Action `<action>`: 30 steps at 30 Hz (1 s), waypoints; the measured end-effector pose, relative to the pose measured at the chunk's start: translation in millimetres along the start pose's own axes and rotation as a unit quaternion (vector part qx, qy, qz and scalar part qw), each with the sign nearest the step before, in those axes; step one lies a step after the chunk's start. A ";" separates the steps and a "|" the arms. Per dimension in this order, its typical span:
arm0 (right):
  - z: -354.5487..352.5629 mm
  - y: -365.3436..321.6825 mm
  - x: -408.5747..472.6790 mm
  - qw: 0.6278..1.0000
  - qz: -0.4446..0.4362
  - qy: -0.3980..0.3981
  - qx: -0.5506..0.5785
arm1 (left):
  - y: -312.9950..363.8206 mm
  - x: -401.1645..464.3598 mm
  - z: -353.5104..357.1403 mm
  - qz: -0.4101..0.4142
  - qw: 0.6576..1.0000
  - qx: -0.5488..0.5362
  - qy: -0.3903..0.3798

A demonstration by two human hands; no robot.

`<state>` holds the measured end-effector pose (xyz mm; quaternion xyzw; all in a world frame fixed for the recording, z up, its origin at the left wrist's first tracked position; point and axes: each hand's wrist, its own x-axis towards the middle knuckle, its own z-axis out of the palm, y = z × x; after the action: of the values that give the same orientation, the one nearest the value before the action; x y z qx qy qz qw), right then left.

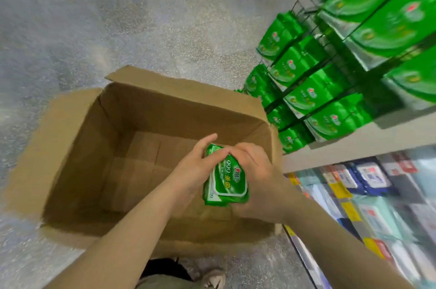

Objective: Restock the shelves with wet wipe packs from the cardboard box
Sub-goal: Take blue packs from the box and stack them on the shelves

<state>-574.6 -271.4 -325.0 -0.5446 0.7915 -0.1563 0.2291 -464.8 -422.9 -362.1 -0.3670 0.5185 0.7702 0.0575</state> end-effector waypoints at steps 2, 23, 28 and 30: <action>-10.4 1.9 -29.4 0.997 0.031 0.073 0.002 | 9.9 -9.6 26.1 0.038 0.999 0.014 -0.018; -16.1 -36.0 -487.5 0.534 0.255 0.591 0.548 | -65.7 -253.5 400.6 0.151 0.959 0.035 -0.237; -17.4 -48.3 -571.8 0.498 0.292 0.660 0.481 | -91.9 -301.2 463.8 0.135 0.934 0.086 -0.319; -19.6 -48.3 -594.1 0.483 0.298 0.678 0.467 | -97.6 -313.7 485.0 0.144 0.923 0.102 -0.341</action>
<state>-367.5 266.0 -170.1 0.1856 0.6267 -0.7464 -0.1254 -437.1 120.9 -146.3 0.0039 0.5904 0.7918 0.1564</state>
